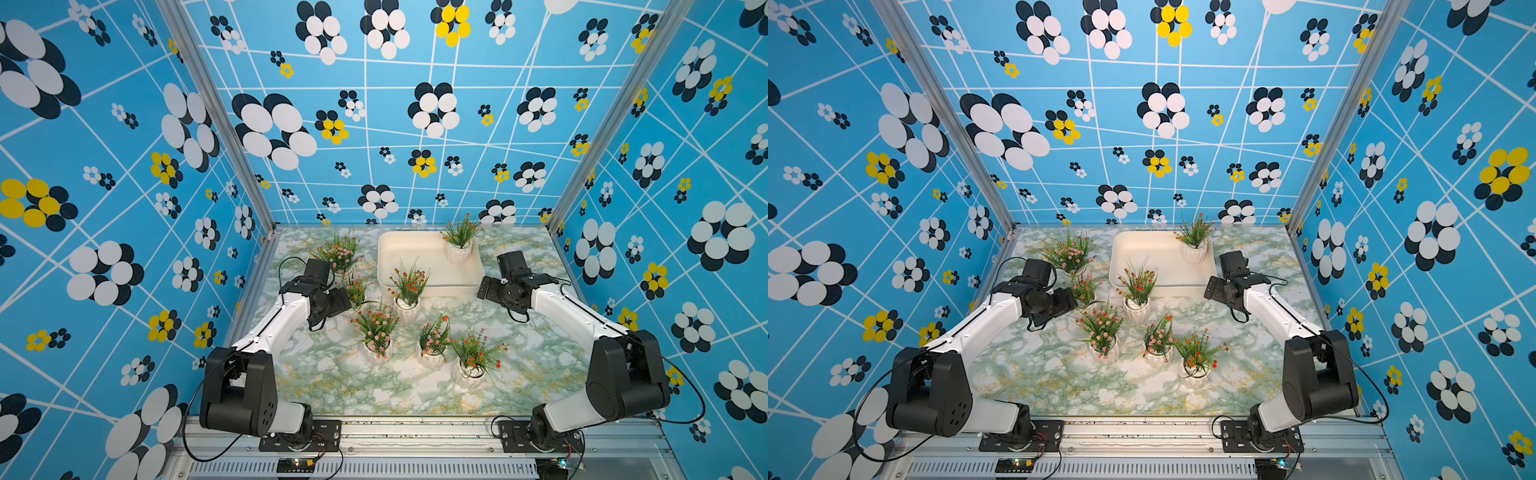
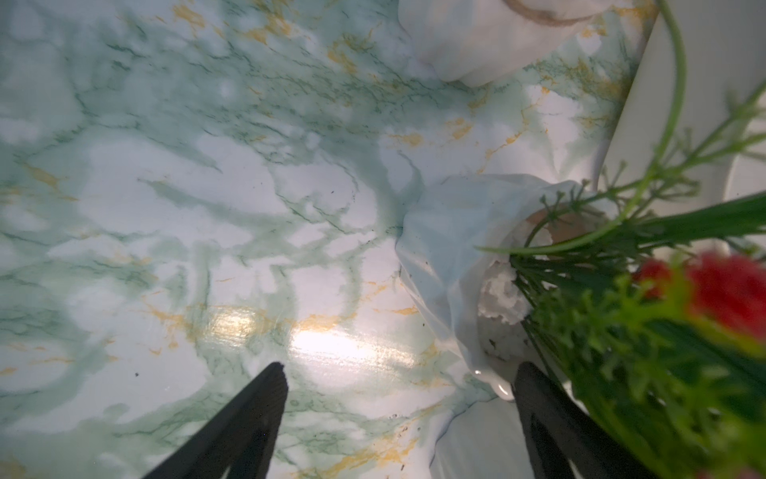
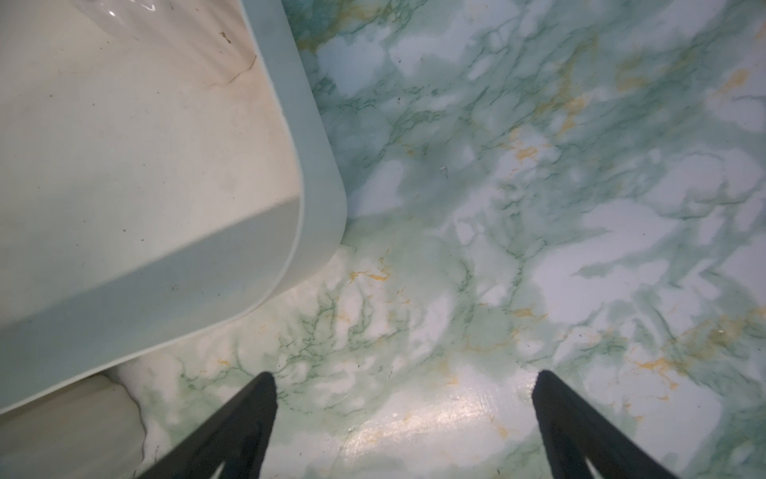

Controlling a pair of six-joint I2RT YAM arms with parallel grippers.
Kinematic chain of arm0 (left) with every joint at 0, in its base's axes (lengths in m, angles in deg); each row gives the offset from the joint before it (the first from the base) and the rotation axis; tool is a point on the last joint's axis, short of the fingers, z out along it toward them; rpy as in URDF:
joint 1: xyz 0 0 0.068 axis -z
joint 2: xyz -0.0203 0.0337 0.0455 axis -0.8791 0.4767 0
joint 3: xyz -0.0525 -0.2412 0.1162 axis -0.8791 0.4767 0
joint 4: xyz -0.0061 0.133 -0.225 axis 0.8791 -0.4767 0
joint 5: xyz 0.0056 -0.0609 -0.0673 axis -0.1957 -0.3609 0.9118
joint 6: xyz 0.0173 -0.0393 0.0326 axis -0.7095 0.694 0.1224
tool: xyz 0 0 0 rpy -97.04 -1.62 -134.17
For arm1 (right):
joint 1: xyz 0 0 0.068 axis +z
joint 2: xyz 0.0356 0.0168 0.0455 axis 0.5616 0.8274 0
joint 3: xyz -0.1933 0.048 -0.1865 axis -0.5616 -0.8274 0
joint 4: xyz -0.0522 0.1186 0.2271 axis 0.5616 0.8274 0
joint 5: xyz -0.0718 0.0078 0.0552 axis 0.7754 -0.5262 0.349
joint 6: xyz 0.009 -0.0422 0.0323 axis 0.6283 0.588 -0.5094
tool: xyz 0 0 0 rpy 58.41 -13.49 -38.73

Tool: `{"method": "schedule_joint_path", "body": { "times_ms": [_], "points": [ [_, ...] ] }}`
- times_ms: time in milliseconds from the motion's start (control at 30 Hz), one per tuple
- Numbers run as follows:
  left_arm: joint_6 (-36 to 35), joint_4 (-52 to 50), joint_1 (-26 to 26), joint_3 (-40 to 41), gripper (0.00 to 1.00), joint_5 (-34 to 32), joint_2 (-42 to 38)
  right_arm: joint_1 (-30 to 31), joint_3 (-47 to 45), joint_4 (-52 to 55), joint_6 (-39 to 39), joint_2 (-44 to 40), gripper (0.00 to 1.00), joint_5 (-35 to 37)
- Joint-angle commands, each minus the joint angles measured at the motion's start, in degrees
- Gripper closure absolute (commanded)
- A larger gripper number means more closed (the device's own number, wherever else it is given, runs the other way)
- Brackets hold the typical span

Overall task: Put the potted gypsophila into the storage box
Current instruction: Pick up the baby's breath potted plant from the center of the board.

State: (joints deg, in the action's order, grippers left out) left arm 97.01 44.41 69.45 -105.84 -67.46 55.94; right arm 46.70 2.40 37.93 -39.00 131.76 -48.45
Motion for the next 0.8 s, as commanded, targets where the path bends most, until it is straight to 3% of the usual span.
{"method": "schedule_joint_path", "body": {
  "times_ms": [0,367,533,767],
  "points": [
    [-0.9,-1.7,0.7,-1.9,0.13,-1.4,1.2,-0.5,-0.6,0.6,0.1,-0.5,0.01,-0.2],
    [-1.8,-2.4,1.2,-4.1,0.23,-3.7,3.9,-0.8,-0.9,0.6,0.1,-0.2,0.01,-0.7],
    [-2.0,-2.0,1.4,-4.8,0.39,-3.1,5.2,-0.9,-1.1,0.5,0.3,-0.1,0.01,-0.7],
    [-1.8,-2.4,2.2,-6.0,0.47,-4.3,7.1,-0.9,-1.1,0.5,0.4,0.4,0.01,-1.1]
  ]
}}
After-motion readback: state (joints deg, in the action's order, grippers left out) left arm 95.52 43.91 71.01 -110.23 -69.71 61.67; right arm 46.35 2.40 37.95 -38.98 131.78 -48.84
